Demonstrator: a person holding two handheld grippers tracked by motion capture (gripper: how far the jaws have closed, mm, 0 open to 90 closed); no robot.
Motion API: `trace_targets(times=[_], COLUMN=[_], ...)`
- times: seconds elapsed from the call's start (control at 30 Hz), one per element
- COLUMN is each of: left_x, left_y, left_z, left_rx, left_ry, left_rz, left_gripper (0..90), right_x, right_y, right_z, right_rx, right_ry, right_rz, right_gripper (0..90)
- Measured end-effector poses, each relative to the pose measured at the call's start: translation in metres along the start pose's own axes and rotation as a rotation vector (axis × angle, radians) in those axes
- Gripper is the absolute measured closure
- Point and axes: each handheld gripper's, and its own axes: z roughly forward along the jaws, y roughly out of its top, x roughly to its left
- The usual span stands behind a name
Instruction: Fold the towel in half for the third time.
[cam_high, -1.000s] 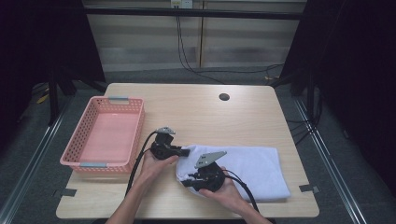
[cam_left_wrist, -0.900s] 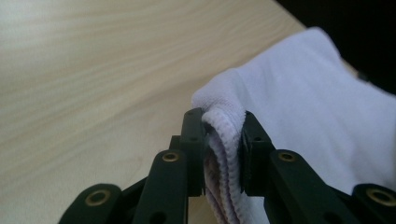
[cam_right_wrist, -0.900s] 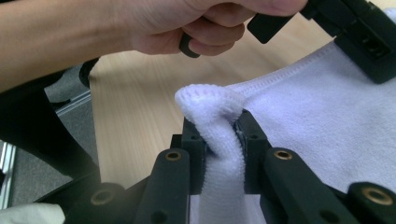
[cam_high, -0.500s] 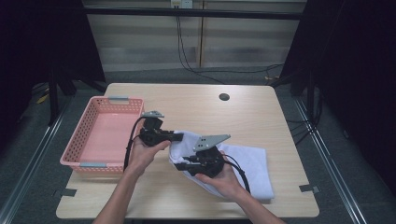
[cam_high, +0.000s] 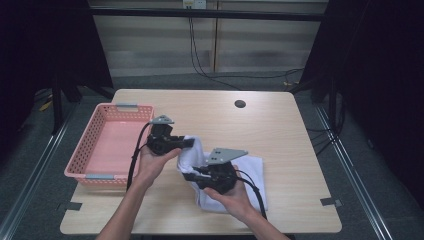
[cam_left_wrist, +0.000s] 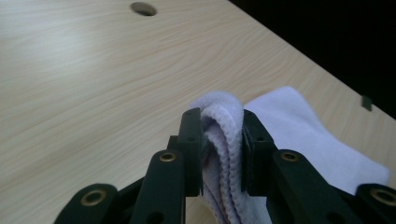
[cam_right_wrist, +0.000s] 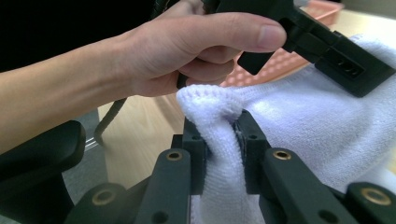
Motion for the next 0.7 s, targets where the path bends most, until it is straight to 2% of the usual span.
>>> trace_targets(times=[0.07,0.13,0.2,0.27,0.33,0.4,0.5,0.57,0.67,0.7], left_x=[-0.011,-0.022,-0.035,-0.046,-0.053,-0.057,-0.062,-0.068,-0.074,-0.076], left_y=[0.009,0.016,0.021,0.022,0.025,0.026,0.022,0.017,0.009,0.008], left_z=[0.011,0.024,0.041,0.056,0.071,0.088,0.113,0.129,0.146,0.150], left_rx=[0.000,0.005,0.006,0.001,0.037,0.066,0.112,0.148,0.184,0.182], left_ry=[-0.012,-0.032,-0.044,-0.070,-0.082,-0.114,-0.151,-0.148,-0.164,-0.184], left_rz=[0.018,0.037,0.063,0.065,0.082,0.088,0.077,0.088,0.082,0.076], left_gripper=[73.4,73.3,73.3,73.2,73.0,72.2,71.6,71.4,68.4,67.7], right_x=[-0.004,-0.006,-0.008,-0.014,-0.016,-0.018,-0.024,-0.029,-0.034,-0.034], right_y=[-0.004,-0.011,-0.023,-0.038,-0.047,-0.057,-0.075,-0.087,-0.102,-0.107], right_z=[-0.017,-0.033,-0.046,-0.061,-0.071,-0.083,-0.098,-0.105,-0.112,-0.114], right_rx=[-0.020,-0.037,-0.035,-0.039,-0.041,-0.039,-0.027,-0.003,0.064,0.079], right_ry=[-0.026,-0.073,-0.103,-0.137,-0.161,-0.203,-0.248,-0.258,-0.272,-0.282], right_rz=[0.015,0.015,0.029,0.064,0.067,0.065,0.095,0.129,0.128,0.127], right_gripper=[77.9,77.8,77.8,77.7,77.6,77.1,76.5,76.1,74.2,72.9])
